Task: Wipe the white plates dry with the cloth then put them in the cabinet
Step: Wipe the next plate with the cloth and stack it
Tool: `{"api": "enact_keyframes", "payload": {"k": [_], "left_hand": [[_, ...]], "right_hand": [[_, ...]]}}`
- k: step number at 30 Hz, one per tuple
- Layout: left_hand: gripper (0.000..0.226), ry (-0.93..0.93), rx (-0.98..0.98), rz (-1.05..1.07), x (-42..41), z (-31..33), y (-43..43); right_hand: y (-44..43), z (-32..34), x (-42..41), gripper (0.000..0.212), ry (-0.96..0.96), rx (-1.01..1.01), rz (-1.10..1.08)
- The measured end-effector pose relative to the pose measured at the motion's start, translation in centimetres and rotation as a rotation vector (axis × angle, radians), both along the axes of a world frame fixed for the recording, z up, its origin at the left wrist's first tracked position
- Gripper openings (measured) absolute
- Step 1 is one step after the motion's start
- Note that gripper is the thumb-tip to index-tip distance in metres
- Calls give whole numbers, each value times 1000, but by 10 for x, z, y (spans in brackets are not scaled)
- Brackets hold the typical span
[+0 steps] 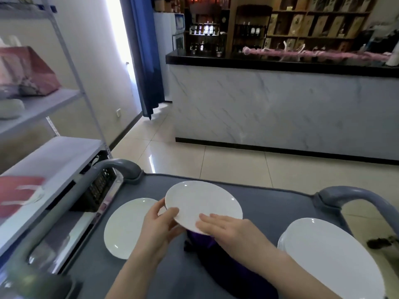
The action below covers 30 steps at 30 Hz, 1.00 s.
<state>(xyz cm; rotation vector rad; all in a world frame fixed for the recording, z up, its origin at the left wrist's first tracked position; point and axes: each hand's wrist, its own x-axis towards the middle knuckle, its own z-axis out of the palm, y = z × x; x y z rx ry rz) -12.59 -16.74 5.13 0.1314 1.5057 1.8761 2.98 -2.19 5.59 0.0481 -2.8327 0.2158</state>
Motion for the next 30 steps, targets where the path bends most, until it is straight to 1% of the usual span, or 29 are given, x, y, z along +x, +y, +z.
{"api": "enact_keyframes", "payload": {"k": [1,3,4,5,7,9,10,13,15,18,21,23,26,30], "left_hand": [[35,0,-7,32,-4,-4,-7],[39,-2,-25,100,-13,-15,-23],[41,-6,-40,131,-19,-20,-32],[42,-14,-53,158,-25,-26,-41],[43,-38,-54,198,-38,-37,-58],[44,-52,-46,214,-50,-44,-73],[44,-49,-50,217,-56,-47,-79],[46,-11,-108,234,-72,-57,-94],[48,43,-150,231,-83,-61,-102],[52,177,-280,236,-96,-68,-111],[42,332,-481,207,-108,-74,-116],[37,386,-583,200,-115,-80,-117],[31,444,-688,172,-125,-94,-115],[20,475,-772,125,-137,-107,-113]], "right_hand": [[1,-3,-7,46,-76,-120,-18],[7,-9,-22,55,-253,-431,-104],[11,-14,-31,59,-258,-542,-167],[14,-18,-39,61,-234,-602,-252],[14,-24,-58,60,-182,-737,-393],[6,-32,-79,52,-154,-950,-434],[1,-36,-89,53,-134,-1022,-457],[-16,-49,-116,52,-98,-1161,-567],[-29,-58,-132,57,-112,-1199,-613],[-45,-72,-151,50,-158,-1183,-655],[-55,-82,-167,49,-199,-1170,-688],[-58,-88,-177,50,-214,-1156,-701],[-61,-98,-186,48,-210,-1138,-736],[-63,-109,-192,41,-209,-1112,-784]]}}
